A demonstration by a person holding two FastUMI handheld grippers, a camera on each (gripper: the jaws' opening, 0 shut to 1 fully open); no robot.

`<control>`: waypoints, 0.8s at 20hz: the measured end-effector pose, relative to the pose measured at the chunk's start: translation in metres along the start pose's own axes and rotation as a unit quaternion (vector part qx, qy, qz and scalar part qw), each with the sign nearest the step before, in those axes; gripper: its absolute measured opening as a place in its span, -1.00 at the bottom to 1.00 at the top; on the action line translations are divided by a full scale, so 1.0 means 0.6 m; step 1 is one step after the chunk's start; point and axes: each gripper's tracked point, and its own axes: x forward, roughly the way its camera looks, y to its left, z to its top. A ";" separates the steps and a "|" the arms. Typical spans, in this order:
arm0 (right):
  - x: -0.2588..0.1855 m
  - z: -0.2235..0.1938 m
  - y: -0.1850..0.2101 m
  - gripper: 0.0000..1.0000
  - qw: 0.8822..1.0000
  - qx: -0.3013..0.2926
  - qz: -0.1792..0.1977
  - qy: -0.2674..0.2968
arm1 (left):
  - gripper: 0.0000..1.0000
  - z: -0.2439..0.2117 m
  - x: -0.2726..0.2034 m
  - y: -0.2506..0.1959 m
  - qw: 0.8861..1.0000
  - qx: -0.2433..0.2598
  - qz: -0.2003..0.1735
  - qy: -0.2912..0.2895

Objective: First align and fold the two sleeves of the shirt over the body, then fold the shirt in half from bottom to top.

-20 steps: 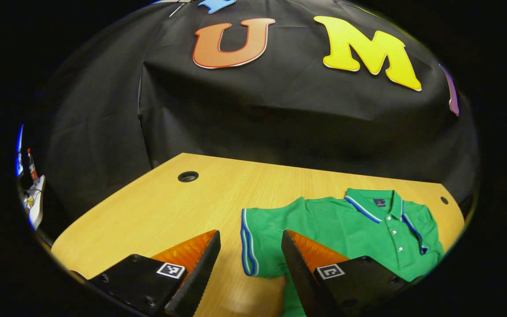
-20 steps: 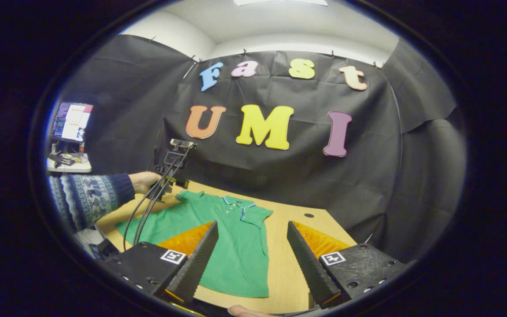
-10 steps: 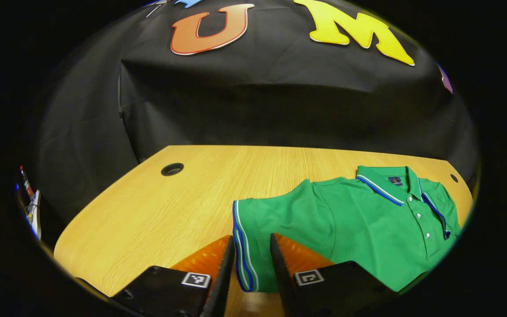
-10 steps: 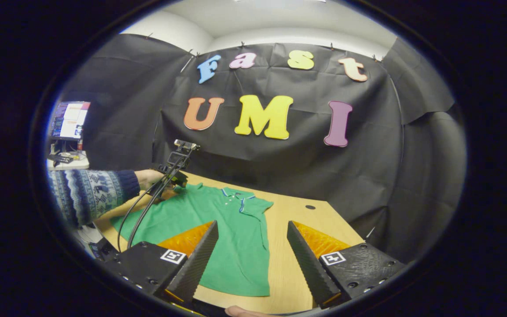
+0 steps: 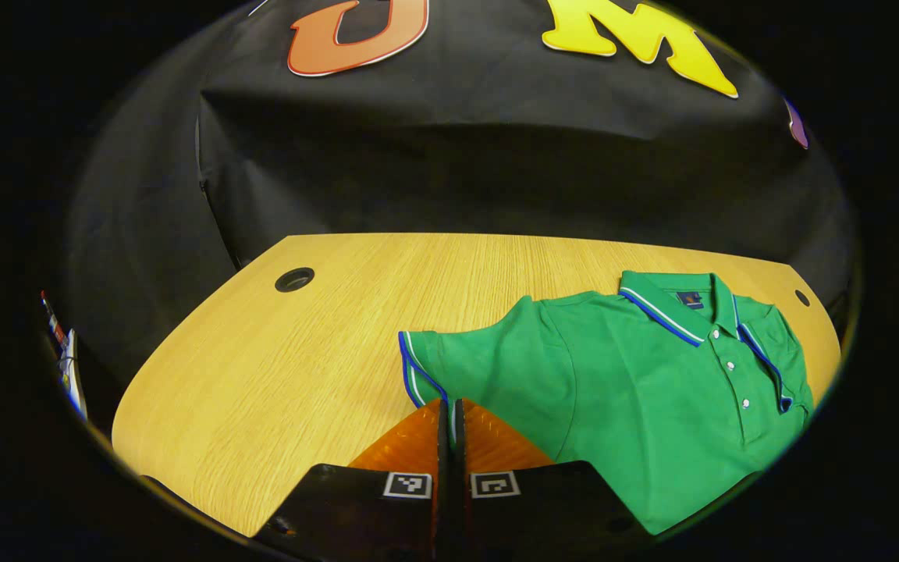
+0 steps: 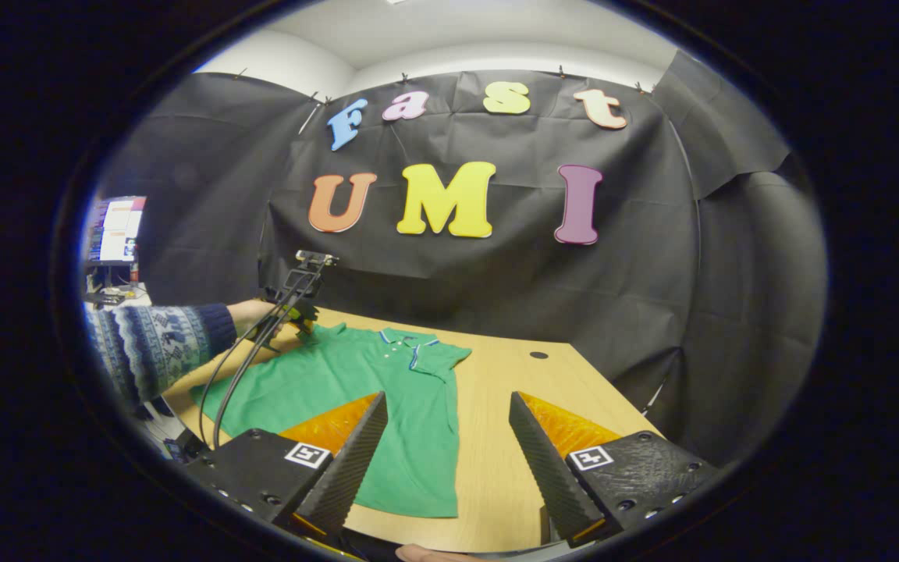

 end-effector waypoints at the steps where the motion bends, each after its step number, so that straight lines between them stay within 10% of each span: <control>1: 0.004 -0.006 -0.001 0.91 1.000 0.004 0.002 0.004 | -0.89 0.012 -0.008 -0.003 1.000 0.005 -0.001 -0.009; 16: 0.031 -0.053 -0.004 0.92 0.999 0.009 0.002 0.047 | -0.80 0.074 -0.043 -0.195 0.996 0.031 -0.074 -0.045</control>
